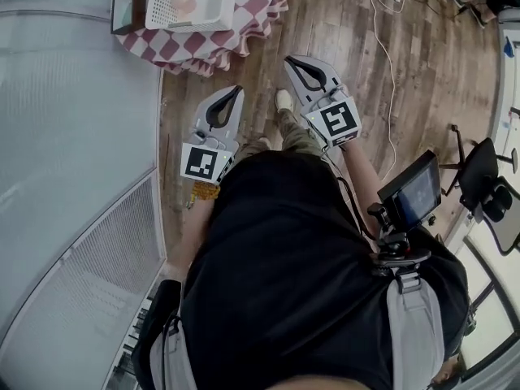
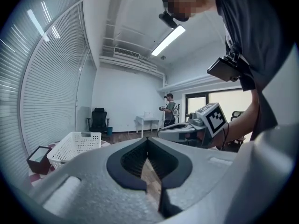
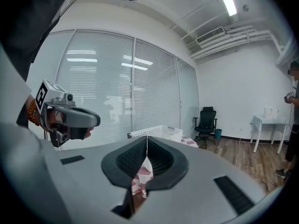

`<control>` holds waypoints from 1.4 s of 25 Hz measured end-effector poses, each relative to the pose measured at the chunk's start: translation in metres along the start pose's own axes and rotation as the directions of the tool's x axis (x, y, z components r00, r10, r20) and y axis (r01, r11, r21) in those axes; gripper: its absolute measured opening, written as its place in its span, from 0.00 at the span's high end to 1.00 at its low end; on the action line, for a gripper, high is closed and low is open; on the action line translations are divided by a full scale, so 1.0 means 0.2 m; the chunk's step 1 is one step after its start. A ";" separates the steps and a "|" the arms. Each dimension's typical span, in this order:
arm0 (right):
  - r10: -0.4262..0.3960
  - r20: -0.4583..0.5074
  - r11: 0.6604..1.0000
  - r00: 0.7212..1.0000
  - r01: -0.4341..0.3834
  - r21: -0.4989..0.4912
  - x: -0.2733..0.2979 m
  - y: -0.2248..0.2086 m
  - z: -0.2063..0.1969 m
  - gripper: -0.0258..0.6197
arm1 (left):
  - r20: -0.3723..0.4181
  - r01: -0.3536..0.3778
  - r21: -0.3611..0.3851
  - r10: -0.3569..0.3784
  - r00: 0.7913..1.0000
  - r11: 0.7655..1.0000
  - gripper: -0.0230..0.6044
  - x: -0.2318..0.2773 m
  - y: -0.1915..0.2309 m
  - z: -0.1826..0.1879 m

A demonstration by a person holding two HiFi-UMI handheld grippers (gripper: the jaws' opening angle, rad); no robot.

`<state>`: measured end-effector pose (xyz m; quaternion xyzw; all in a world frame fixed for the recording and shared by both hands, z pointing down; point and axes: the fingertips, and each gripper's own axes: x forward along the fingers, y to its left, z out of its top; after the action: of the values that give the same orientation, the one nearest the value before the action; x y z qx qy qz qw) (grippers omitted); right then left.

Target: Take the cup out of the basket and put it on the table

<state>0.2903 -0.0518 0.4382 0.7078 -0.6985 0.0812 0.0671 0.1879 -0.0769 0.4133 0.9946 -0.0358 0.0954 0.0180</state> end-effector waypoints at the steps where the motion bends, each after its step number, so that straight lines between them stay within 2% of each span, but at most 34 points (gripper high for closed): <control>1: 0.016 -0.002 1.000 1.000 -0.016 -0.001 0.03 -0.02 -0.01 0.94 | -0.006 -0.015 -0.004 0.015 1.000 1.000 0.95 0.01 0.01 -0.01; 6: 0.128 -0.019 0.991 0.992 -0.128 -0.027 0.26 -0.11 -0.03 0.94 | -0.032 -0.140 -0.030 0.139 0.990 0.990 0.95 -0.01 0.15 -0.06; 9: 0.179 -0.036 0.983 0.983 -0.181 -0.040 0.39 -0.16 -0.01 0.94 | -0.047 -0.229 -0.061 0.227 0.973 0.971 0.95 -0.03 0.22 -0.10; 14: 0.209 -0.019 0.974 0.978 -0.210 -0.087 0.59 -0.25 0.10 0.94 | -0.043 -0.340 -0.089 0.338 0.940 0.936 0.95 -0.10 0.27 -0.08; 17: 0.266 -0.030 0.950 0.964 -0.267 -0.160 0.78 -0.21 0.16 0.94 | -0.042 -0.393 -0.105 0.390 0.920 0.914 0.95 -0.16 0.32 -0.11; 19: 0.321 -0.054 0.921 0.945 -0.325 -0.215 0.98 -0.16 0.17 0.94 | -0.045 -0.435 -0.130 0.433 0.900 0.891 0.95 -0.17 0.43 -0.18; 22: 0.402 -0.116 0.856 0.908 -0.417 -0.304 1.23 -0.08 0.19 0.94 | -0.039 -0.501 -0.154 0.501 0.865 0.852 0.95 -0.22 0.57 -0.22; 24: 0.443 -0.164 0.801 0.881 -0.472 -0.369 1.32 -0.02 0.22 0.94 | -0.021 -0.538 -0.162 0.543 0.840 0.827 0.95 -0.27 0.61 -0.20; 27: 0.469 -0.222 0.700 0.855 -0.513 -0.497 1.48 0.03 0.26 0.94 | -0.007 -0.591 -0.186 0.601 0.799 0.785 0.95 -0.34 0.67 -0.18; 29: 0.479 -0.286 0.618 0.830 -0.550 -0.562 1.61 0.06 0.24 0.93 | -0.018 -0.624 -0.195 0.633 0.774 0.757 0.95 -0.37 0.70 -0.20; 31: 0.486 -0.386 0.516 0.784 -0.614 -0.597 1.75 0.10 0.17 0.93 | -0.031 -0.646 -0.190 0.653 0.757 0.739 0.95 -0.38 0.74 -0.23; 33: 0.498 -0.502 0.424 0.707 -0.704 -0.570 1.87 0.15 0.05 0.93 | -0.045 -0.663 -0.200 0.670 0.741 0.721 0.95 -0.39 0.79 -0.24; 35: 0.496 -0.599 0.361 0.629 -0.777 -0.516 1.95 0.19 -0.08 0.86 | -0.056 -0.674 -0.212 0.680 0.731 0.707 0.95 -0.39 0.83 -0.25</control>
<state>0.2556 -0.4308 0.5352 0.2541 -0.8638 -0.0677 0.4298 0.0899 -0.2345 0.4526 0.9051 -0.4083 0.0776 0.0900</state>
